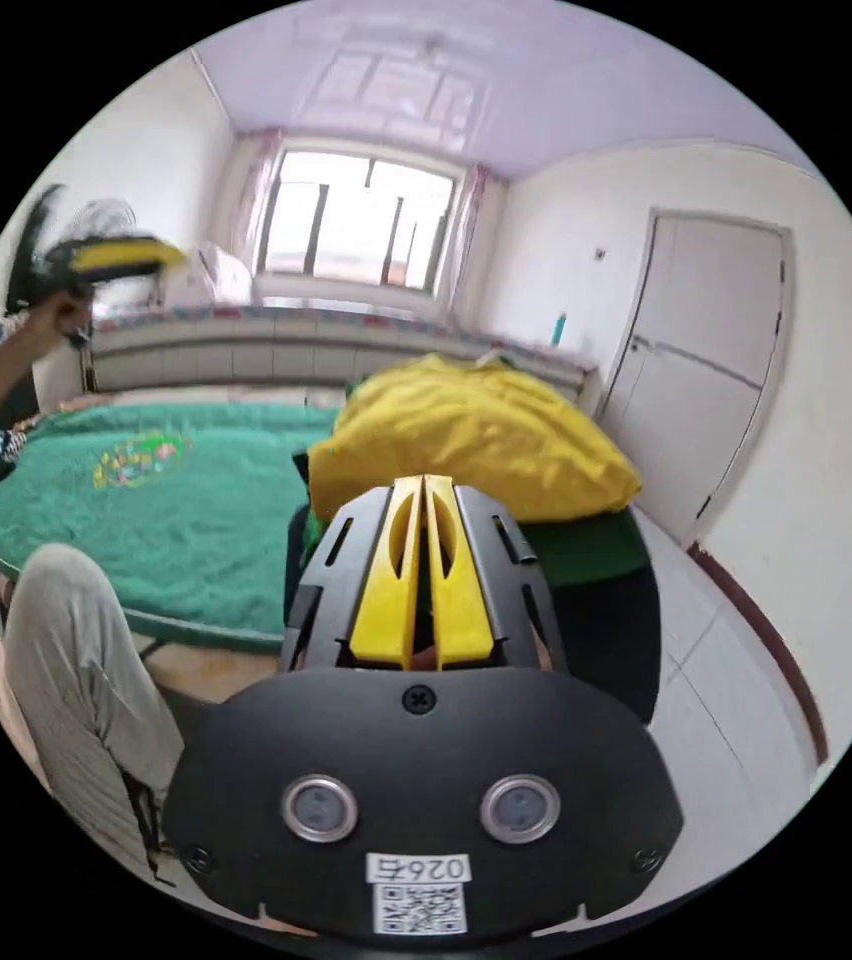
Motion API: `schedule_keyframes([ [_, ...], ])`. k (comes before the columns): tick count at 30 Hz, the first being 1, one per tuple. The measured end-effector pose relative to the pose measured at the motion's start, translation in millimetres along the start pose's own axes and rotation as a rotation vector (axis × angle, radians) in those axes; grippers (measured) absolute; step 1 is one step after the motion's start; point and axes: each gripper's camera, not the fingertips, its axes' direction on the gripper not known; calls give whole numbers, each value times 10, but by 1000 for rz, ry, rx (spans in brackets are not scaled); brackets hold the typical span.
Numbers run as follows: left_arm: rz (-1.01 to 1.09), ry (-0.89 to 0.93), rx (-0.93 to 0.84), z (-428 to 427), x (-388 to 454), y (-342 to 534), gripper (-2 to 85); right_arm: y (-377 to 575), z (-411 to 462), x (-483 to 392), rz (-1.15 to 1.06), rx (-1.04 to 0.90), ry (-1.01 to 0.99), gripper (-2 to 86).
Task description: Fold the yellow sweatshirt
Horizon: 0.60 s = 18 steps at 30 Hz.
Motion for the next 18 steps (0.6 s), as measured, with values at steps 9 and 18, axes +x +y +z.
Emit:
schedule_keyframes([
  [9, -632, -26, 150, -3913, 432, 3066, -10, -909, -110, -1141, 54, 204, 38, -9],
  [18, -1057, -488, 58, -6722, 2229, 4832, -9, -3538, 66, -3398, -270, 553, -210, -8],
])
